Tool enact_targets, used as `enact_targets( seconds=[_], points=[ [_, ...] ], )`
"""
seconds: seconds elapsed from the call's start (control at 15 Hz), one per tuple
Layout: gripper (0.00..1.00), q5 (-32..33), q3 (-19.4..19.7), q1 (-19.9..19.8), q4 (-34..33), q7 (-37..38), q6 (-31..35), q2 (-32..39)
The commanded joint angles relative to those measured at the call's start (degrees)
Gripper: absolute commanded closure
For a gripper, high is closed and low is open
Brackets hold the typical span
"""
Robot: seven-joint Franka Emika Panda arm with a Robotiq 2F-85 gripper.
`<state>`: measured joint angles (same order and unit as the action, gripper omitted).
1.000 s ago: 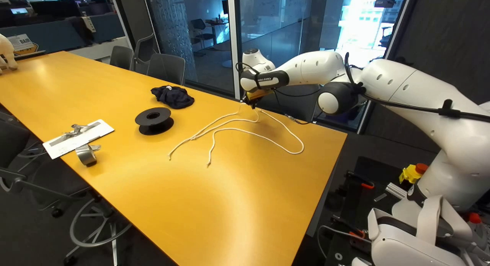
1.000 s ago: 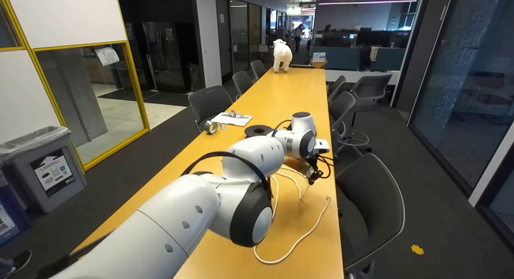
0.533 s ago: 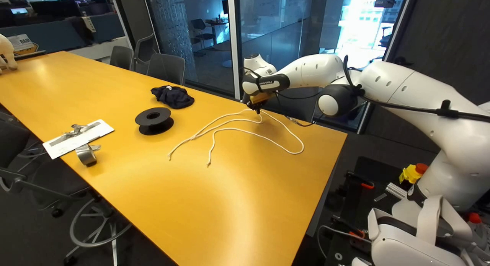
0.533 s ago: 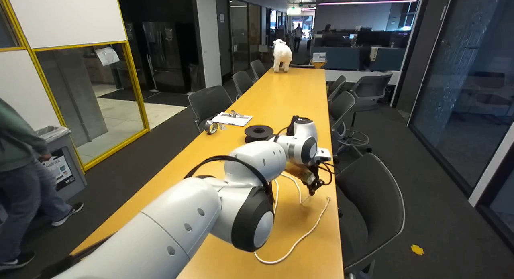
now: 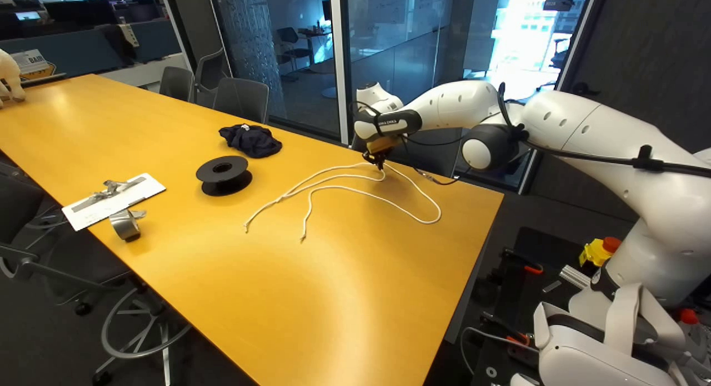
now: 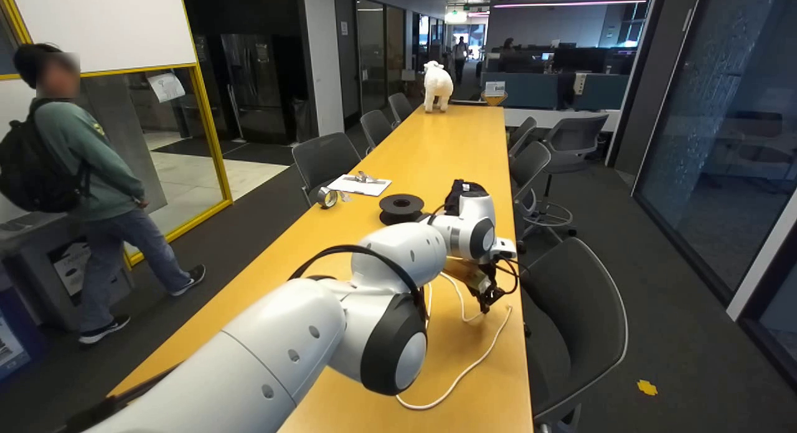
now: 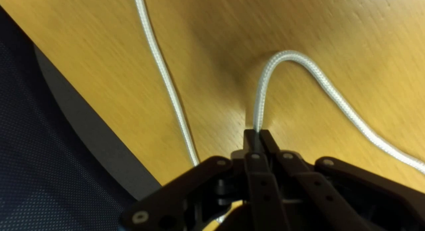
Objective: Separate the two white ropes
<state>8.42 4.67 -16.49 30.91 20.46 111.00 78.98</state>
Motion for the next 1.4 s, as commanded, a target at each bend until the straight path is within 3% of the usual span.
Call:
enact_targets(
  seconds=[0.0, 0.27, 0.33, 0.47, 0.67, 1.0, 1.33],
  points=[
    [0.99, 0.07, 0.39, -0.11, -2.31, 0.32, -1.91, 1.03],
    [0.99, 0.02, 0.35, -0.21, -2.40, 0.35, -2.43, 1.06],
    [0.71, -0.16, 0.16, -0.32, -2.35, 0.15, -2.78, 0.90],
    [0.64, -0.40, -0.32, -0.48, -2.17, -1.08, -3.31, 0.34],
    [0.41, -0.46, -1.04, -0.51, -1.50, -4.56, -4.36, -1.06],
    [0.04, -2.57, -5.49, -1.48, 0.56, -18.26, -7.84, -6.73],
    [0.00, -4.64, -9.95, -2.55, 2.09, -31.06, -18.41, -14.61]
  ],
)
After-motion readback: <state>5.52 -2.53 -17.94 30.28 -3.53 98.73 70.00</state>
